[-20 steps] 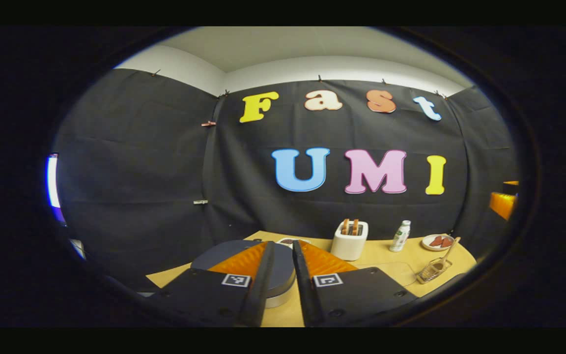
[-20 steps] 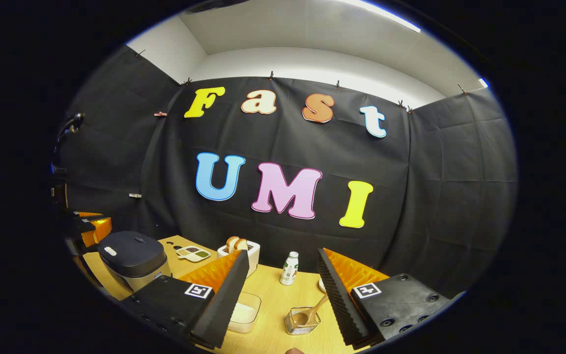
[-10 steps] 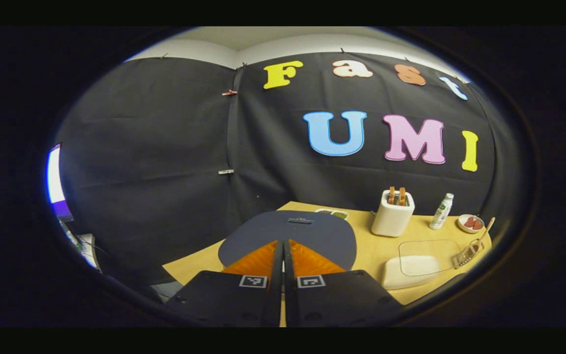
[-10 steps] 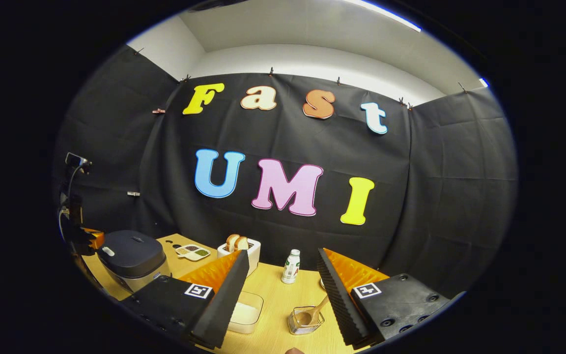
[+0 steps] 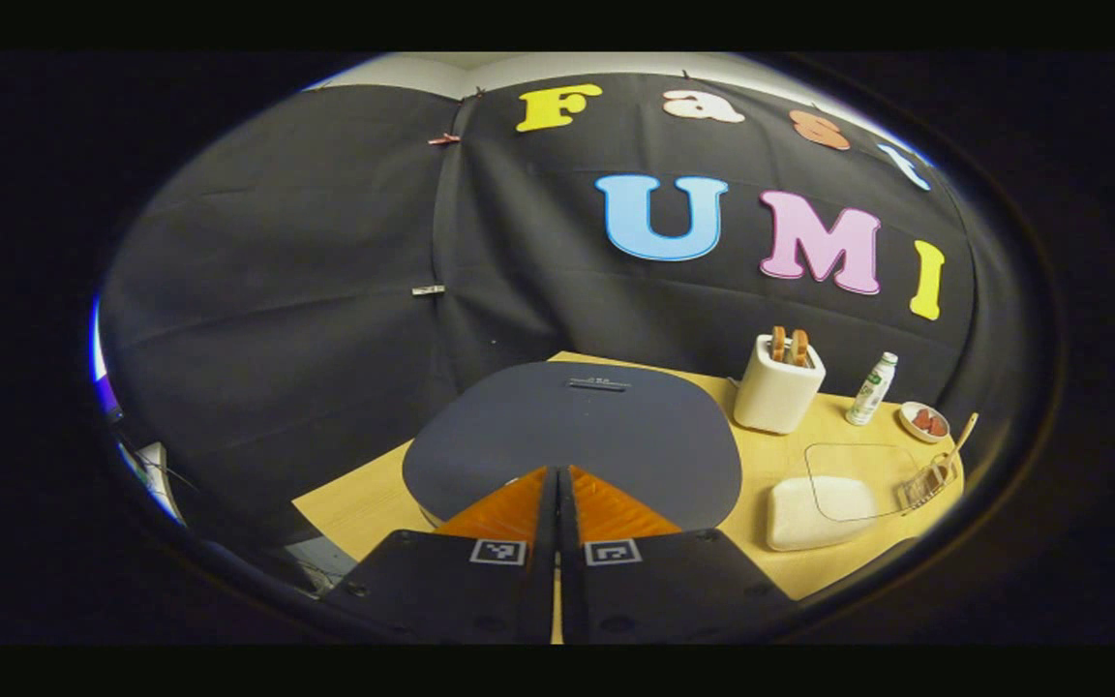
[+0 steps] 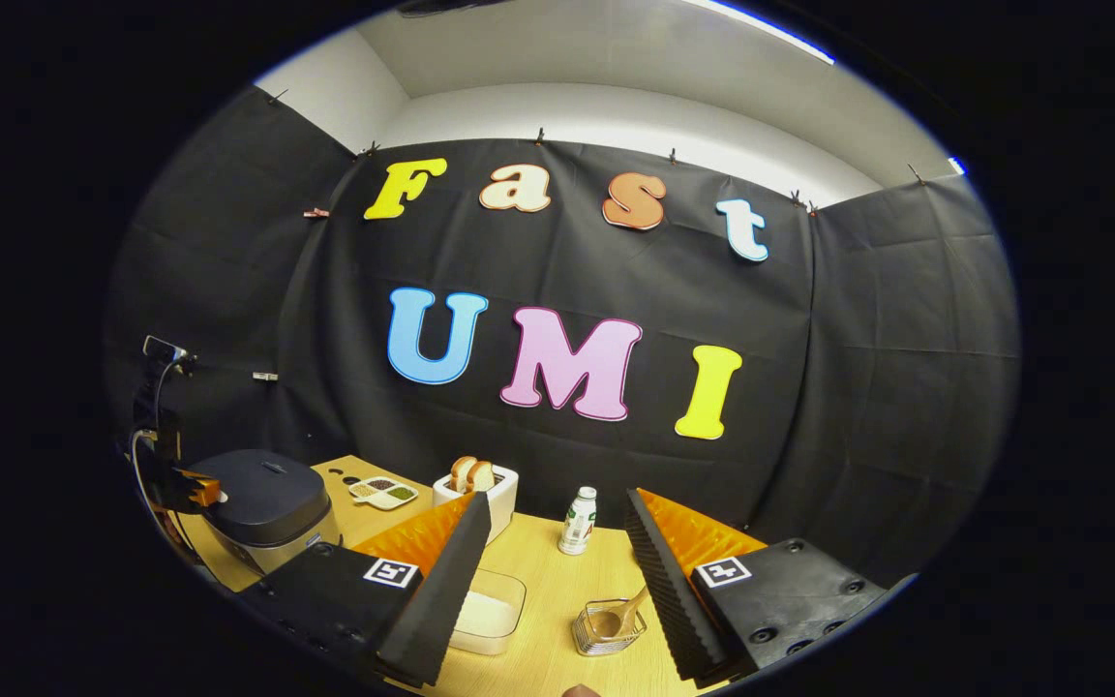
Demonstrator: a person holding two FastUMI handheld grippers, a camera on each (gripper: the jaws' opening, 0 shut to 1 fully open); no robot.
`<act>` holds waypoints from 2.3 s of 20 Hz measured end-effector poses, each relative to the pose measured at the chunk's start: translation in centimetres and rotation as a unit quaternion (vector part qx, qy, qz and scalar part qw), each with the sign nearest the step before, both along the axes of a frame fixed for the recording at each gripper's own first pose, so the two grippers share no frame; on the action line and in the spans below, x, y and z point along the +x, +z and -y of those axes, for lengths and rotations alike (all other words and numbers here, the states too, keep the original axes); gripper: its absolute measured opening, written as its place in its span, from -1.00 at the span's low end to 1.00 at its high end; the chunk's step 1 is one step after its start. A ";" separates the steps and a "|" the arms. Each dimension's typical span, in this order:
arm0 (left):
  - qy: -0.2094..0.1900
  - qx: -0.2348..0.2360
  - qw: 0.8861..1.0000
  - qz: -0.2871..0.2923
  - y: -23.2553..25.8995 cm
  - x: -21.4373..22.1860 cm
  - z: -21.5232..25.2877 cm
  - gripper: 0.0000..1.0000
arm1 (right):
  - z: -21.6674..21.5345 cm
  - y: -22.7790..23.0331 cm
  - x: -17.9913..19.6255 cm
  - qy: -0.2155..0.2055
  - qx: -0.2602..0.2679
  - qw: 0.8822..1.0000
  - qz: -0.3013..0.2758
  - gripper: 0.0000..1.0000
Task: Close the left gripper, press the button to open the rice cooker; take a wooden spoon from the chopstick holder with the right hand, scoop a spoonful of rice and pour it into the rice cooker, then put the wooden spoon back into the chopstick holder.
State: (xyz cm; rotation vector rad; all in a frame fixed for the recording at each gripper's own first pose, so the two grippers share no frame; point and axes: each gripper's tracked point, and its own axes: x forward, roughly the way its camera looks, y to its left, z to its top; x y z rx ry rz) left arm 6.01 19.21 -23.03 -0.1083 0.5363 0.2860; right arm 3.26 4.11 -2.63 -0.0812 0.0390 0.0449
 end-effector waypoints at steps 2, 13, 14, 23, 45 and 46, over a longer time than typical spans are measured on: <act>-0.007 -0.003 1.000 -0.006 -0.1 -0.2 0.0 -0.83 | -0.2 -0.2 -0.2 0.002 0.000 1.000 -0.002 0.76; 0.006 0.020 1.000 -0.003 0.7 -0.3 0.3 -0.83 | -0.1 0.3 -1.4 0.002 0.002 1.000 0.005 0.76; 0.007 0.030 0.999 0.007 1.4 -0.5 0.4 -0.88 | 0.1 0.4 -1.5 0.001 0.003 1.000 0.006 0.76; 0.020 0.091 0.994 0.064 7.3 -2.3 1.3 -0.20 | 1.5 0.2 -2.1 -0.005 0.015 1.000 0.003 0.76; 0.010 0.084 0.987 0.134 12.9 -5.2 6.5 0.63 | 6.2 -5.7 3.3 -0.046 0.040 0.997 -0.054 0.77; 0.010 0.093 0.986 0.134 13.0 -5.1 6.5 0.65 | 6.6 -6.3 4.0 -0.050 0.045 0.996 -0.058 0.77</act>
